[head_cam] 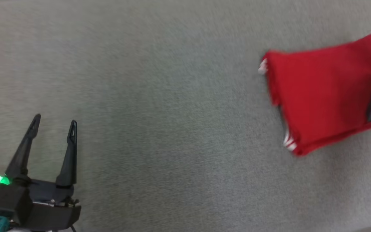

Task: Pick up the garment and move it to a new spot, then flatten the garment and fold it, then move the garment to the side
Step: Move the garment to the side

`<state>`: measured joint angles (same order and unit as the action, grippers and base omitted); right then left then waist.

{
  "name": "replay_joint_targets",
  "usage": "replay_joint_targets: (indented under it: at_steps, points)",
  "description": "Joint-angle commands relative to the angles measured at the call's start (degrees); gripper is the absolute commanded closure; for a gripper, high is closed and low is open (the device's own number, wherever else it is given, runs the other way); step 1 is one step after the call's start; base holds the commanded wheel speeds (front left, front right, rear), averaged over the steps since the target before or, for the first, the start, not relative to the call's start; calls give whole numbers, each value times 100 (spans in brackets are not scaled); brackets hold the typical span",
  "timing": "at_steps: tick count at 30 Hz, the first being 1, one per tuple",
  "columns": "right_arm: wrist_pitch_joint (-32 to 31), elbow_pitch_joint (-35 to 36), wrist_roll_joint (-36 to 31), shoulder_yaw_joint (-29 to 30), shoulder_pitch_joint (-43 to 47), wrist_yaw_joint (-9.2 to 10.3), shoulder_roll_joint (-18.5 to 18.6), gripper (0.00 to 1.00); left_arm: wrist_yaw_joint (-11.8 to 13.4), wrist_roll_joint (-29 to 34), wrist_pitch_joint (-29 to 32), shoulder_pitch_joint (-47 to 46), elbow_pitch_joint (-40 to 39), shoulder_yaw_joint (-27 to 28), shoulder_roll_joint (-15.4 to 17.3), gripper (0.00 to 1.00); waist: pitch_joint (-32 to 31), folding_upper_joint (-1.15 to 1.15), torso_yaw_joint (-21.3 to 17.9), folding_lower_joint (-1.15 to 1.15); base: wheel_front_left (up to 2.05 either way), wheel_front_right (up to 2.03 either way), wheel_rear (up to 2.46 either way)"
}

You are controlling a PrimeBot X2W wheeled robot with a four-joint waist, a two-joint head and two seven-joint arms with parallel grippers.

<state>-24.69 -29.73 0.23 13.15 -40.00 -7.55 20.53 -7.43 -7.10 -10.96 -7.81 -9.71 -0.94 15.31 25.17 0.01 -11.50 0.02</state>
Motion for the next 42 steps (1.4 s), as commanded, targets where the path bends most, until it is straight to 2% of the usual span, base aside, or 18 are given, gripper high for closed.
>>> replay_joint_targets:
  at_steps: [1, 7, 10, 17, 21, 22, 23, 24, 25, 31, 35, 38, 42]
  points:
    - [74, -16, -43, 15, -103, 14, 5, 100, -1, 15, 42, -91, -76, 13, 64, 0, 805, -1, -696, -2, 0, 0, 0]
    - [775, -82, -344, 106, -559, 14, 203, 100, 24, -6, 430, 34, -746, 102, 273, 0, 1099, -1, -928, -2, 0, 0, 0]
    - [1041, -113, -298, -128, -664, 14, 161, 100, 26, -24, 547, 73, -931, 138, 338, 0, 1160, -1, -982, -2, 0, 0, 0]
    - [1489, -67, -974, 57, -835, 16, 325, 100, 24, -96, 631, 70, -1027, 65, 347, 0, 1189, -1, -943, -2, 0, 0, 0]
    - [1644, 10, -1284, 256, -764, 15, 208, 100, 44, -138, 575, 112, -916, 46, 310, 0, 1131, -1, -876, -2, 0, 0, 0]
    - [1691, 19, -1329, 256, -735, 15, 215, 93, 45, -146, 562, 110, -879, 21, 299, 0, 1111, -1, -843, -2, 0, 0, 0]
    - [1747, 15, -1339, 240, -716, 16, 214, 76, 45, -148, 548, 104, -841, 2, 283, 0, 1093, -1, -816, -2, 0, 0, 0]
    - [1796, -8, -1310, 243, -718, 16, 201, 24, 44, -158, 522, 94, -803, -13, 274, 0, 1070, -1, -786, -2, 0, 0, 0]
    - [1905, -7, -1331, 254, -717, 15, 222, 0, 44, -178, 509, 78, -757, -43, 255, 0, 1040, -1, -747, -2, 0, 0, 0]
    - [2330, -140, -1272, 99, -607, 15, 329, 0, 86, -243, 192, 7, -414, -163, 86, 0, 649, -1, -440, -2, 0, 0, 0]
    - [2497, -63, -982, -244, -151, 15, 371, 0, 145, -338, -123, 107, 55, -288, -166, 0, -29, -1, -40, -2, 0, 0, 0]
    - [2540, 194, -635, -402, 307, 15, 321, 0, 188, -365, -261, 269, 398, -368, -322, 0, -559, -1, 242, -2, 0, 0, 0]
    - [2523, 874, -165, -573, 1122, 15, 150, 0, 296, -456, -365, 554, 766, -343, -522, 0, -1223, -1, 558, -2, 0, 0, 0]
